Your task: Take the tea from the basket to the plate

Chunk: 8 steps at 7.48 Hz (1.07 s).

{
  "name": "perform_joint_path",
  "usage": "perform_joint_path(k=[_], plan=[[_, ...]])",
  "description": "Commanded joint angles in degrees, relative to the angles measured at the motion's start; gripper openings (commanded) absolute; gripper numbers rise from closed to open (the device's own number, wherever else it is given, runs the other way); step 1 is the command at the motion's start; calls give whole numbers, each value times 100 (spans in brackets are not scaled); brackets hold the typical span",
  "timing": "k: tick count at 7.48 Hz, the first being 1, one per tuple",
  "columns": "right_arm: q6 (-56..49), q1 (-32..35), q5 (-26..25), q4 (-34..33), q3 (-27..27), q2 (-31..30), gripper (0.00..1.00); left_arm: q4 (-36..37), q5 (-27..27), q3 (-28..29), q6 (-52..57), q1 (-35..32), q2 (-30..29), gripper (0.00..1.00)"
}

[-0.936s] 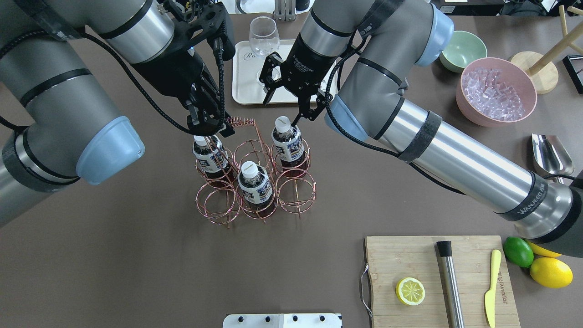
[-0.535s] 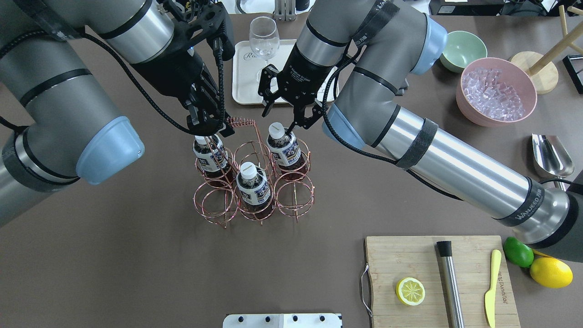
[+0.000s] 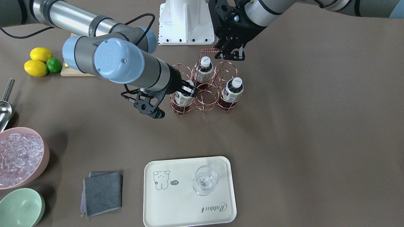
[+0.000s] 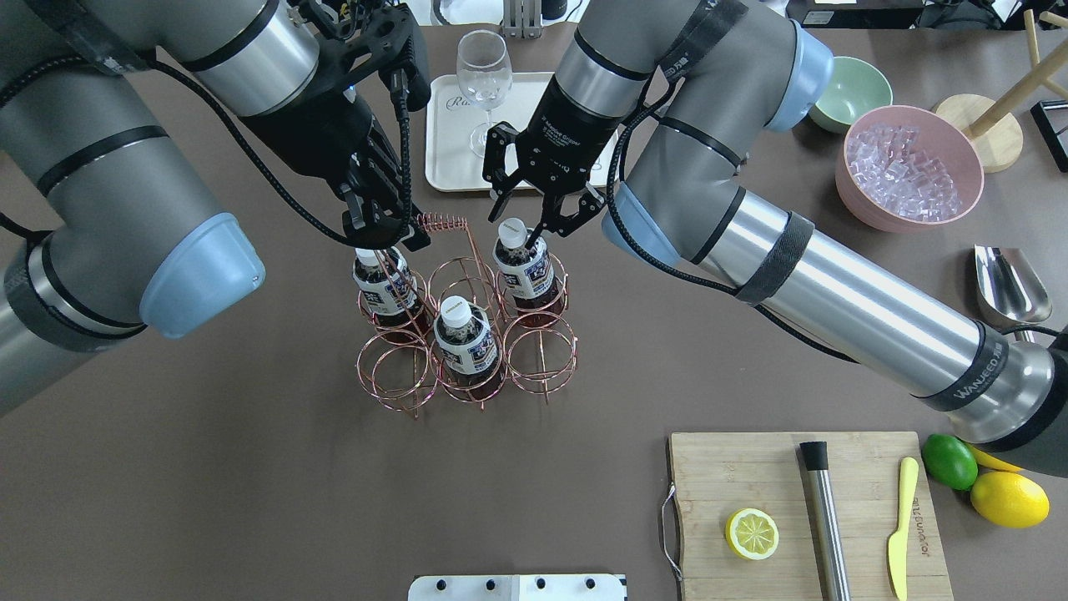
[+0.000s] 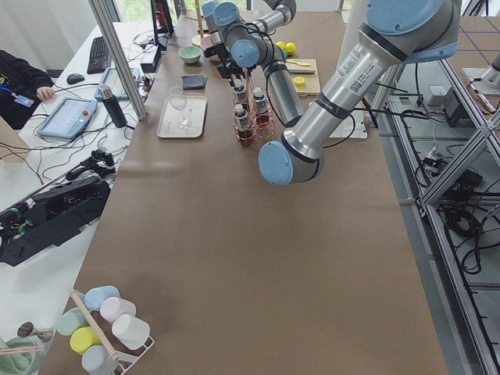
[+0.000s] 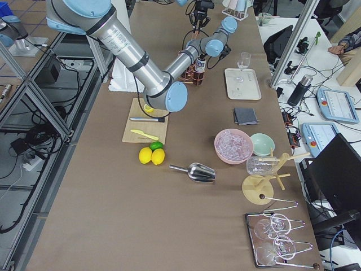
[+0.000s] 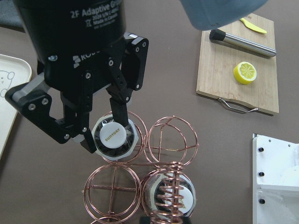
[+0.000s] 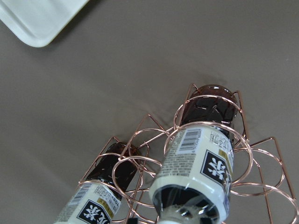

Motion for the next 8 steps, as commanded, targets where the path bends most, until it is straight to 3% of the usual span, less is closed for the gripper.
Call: perform_joint_path(k=[1, 3, 6, 8], plan=[[-9, 23, 162, 0, 12, -67, 37, -2, 0, -2, 0, -3, -5, 0], [-26, 127, 171, 9, 64, -67, 0, -2, 0, -20, 0, -3, 3, 0], [-26, 1240, 1433, -62, 126, -50, 0, -2, -9, -20, 0, -3, 3, 0], [-35, 1857, 1630, -36, 83, 99, 0, -2, -44, -63, -9, -12, -14, 0]])
